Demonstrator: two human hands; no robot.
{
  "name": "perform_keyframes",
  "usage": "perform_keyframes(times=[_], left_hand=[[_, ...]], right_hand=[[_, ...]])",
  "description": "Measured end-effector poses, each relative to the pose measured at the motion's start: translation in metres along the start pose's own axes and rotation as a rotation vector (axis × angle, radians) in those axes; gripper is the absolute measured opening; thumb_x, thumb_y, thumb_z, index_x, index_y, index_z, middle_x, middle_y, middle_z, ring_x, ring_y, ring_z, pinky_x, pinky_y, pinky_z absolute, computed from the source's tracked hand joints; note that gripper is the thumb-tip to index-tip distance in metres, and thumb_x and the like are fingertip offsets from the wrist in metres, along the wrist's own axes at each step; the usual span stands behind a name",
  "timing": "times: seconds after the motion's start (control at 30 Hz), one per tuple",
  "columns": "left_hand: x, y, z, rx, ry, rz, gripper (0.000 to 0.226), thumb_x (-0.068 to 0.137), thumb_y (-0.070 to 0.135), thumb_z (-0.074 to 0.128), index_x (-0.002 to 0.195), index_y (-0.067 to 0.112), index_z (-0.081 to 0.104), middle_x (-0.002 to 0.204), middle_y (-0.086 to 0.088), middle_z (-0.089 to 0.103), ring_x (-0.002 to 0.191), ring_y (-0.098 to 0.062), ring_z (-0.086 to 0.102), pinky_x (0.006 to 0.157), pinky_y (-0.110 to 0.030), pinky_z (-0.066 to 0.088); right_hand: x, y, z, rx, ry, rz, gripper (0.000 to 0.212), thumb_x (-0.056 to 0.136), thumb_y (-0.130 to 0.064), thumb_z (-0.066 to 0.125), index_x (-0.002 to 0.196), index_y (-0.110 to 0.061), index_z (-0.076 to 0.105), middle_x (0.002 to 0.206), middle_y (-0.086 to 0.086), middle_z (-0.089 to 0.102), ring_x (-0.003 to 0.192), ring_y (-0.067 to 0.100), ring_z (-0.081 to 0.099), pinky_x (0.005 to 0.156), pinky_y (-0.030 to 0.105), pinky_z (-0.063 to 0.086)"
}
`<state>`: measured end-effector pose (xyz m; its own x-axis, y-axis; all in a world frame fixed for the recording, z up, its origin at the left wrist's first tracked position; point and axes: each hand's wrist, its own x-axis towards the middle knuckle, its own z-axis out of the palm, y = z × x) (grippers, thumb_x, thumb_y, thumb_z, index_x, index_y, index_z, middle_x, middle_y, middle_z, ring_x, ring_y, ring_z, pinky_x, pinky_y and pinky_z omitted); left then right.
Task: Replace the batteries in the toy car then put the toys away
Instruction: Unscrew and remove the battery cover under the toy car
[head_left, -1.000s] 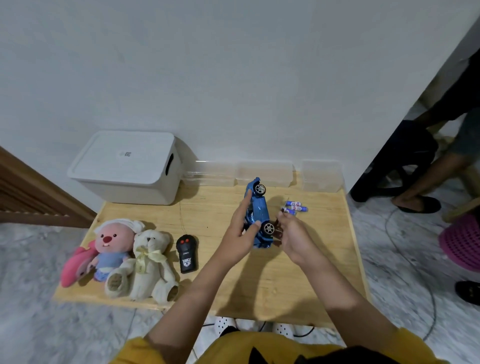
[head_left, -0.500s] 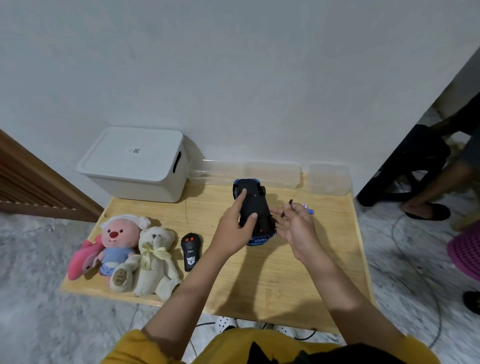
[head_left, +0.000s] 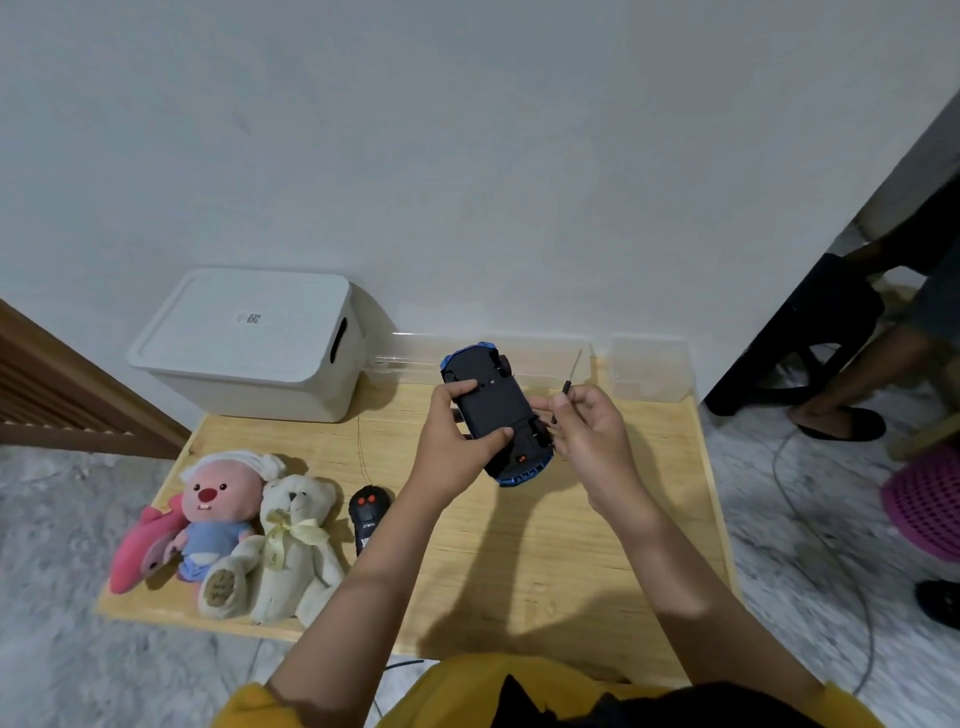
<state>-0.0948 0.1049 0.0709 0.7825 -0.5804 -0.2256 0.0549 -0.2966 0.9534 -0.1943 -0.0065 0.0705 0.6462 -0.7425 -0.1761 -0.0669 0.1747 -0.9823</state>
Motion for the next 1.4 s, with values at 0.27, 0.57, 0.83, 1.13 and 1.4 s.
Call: perform_keyframes(times=[0.27, 0.57, 0.83, 1.13, 1.4], left_hand=[[-0.005, 0.02, 0.004, -0.064, -0.009, 0.016, 0.06, 0.068, 0.003, 0.081, 0.11, 0.028, 0.046, 0.108, 0.001, 0.055, 0.101, -0.027, 0.062, 0.078, -0.044, 0.058], [-0.017, 0.044, 0.0, -0.014, -0.006, 0.084, 0.056, 0.071, 0.004, 0.079, 0.108, 0.026, 0.042, 0.104, 0.003, 0.056, 0.087, -0.023, 0.065, 0.077, -0.042, 0.057], [-0.028, 0.06, -0.003, 0.055, 0.012, 0.139, 0.054, 0.073, 0.007, 0.078, 0.109, 0.026, 0.041, 0.103, 0.01, 0.053, 0.083, -0.018, 0.065, 0.074, -0.039, 0.057], [-0.036, 0.066, -0.004, 0.081, 0.03, 0.168, 0.054, 0.074, 0.005, 0.077, 0.107, 0.027, 0.04, 0.1, 0.013, 0.051, 0.084, -0.024, 0.065, 0.073, -0.041, 0.057], [-0.04, 0.065, -0.005, 0.085, 0.047, 0.156, 0.057, 0.072, 0.004, 0.078, 0.109, 0.027, 0.042, 0.098, 0.015, 0.05, 0.078, -0.015, 0.064, 0.071, -0.038, 0.057]], right_hand=[[-0.006, -0.031, -0.005, -0.183, 0.166, -0.259, 0.014, 0.087, -0.015, 0.065, 0.083, -0.028, 0.068, 0.07, -0.015, 0.066, 0.064, 0.011, 0.058, 0.064, 0.047, 0.058], [-0.009, -0.056, 0.004, 0.155, 0.192, -0.289, 0.012, 0.079, 0.003, 0.069, 0.09, -0.002, 0.068, 0.071, -0.004, 0.067, 0.063, 0.006, 0.06, 0.06, 0.02, 0.053], [-0.013, -0.059, 0.012, 0.088, 0.174, -0.417, 0.011, 0.091, -0.007, 0.058, 0.086, -0.013, 0.065, 0.077, 0.003, 0.066, 0.073, 0.011, 0.065, 0.07, 0.027, 0.057], [-0.016, -0.055, 0.017, -0.056, 0.207, -0.563, 0.011, 0.09, -0.015, 0.057, 0.09, -0.024, 0.063, 0.086, -0.002, 0.066, 0.077, 0.019, 0.067, 0.07, 0.038, 0.058], [-0.018, -0.052, 0.017, -0.094, 0.185, -0.567, 0.011, 0.089, -0.015, 0.057, 0.09, -0.023, 0.064, 0.087, 0.007, 0.066, 0.082, 0.021, 0.067, 0.073, 0.039, 0.058]])
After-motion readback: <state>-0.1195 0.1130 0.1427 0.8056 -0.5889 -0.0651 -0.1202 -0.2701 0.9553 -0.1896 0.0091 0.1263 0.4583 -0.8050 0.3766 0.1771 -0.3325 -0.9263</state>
